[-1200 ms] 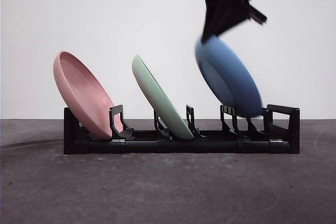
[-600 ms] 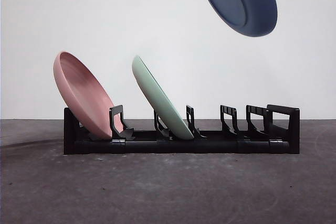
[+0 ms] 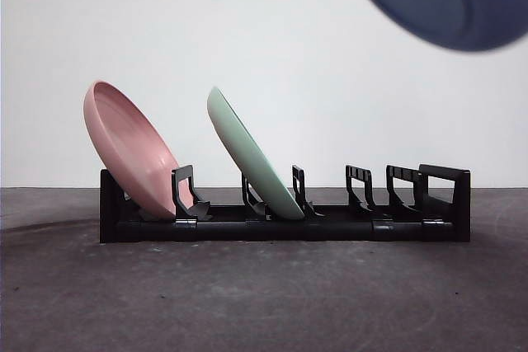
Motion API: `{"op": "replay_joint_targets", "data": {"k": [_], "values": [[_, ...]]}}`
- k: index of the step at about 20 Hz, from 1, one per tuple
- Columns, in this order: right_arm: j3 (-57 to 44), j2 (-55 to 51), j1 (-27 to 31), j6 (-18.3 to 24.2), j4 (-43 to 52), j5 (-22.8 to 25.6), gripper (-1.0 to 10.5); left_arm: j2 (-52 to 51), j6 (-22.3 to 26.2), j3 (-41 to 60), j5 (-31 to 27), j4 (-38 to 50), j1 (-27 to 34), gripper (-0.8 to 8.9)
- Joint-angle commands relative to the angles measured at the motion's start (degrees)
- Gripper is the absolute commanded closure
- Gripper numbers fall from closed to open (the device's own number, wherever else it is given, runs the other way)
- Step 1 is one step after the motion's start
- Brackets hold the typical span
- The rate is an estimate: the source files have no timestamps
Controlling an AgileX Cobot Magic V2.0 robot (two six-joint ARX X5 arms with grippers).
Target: Place the plate
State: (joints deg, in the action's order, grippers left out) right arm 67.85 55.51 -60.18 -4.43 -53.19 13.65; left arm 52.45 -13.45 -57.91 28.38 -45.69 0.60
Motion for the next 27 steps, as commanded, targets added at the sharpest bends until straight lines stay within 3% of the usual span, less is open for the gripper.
{"op": "replay_joint_targets", "data": {"k": [1, 4, 8, 14, 20, 27], "values": [[-5.62, 0.76, -7.41, -3.61, 1.4, 4.59, 9.3, 0.33, 1.01, -1.4, 0.13, 0.26, -0.04, 4.52], [-13.57, 3.91, -15.21, -6.08, 7.56, 4.85, 9.3, 0.33, 1.01, -1.4, 0.13, 0.24, -0.04, 4.52], [-15.39, 13.09, -19.58, -5.2, 13.11, 5.55, 9.3, 0.33, 1.01, -1.4, 0.13, -0.83, -0.04, 4.52], [-15.39, 27.78, -19.06, 1.73, 19.1, 6.47, 9.3, 0.33, 1.46, -1.4, 0.13, -1.46, -0.04, 4.52], [-15.37, 35.95, -17.7, 9.53, 26.6, 10.6, 9.3, 0.33, 2.29, -1.4, 0.13, -1.46, -0.04, 4.52], [-15.37, 39.65, -14.93, 15.85, 28.83, 8.39, 9.3, 0.33, 2.67, -1.4, 0.13, -1.44, -0.04, 4.52]]}}
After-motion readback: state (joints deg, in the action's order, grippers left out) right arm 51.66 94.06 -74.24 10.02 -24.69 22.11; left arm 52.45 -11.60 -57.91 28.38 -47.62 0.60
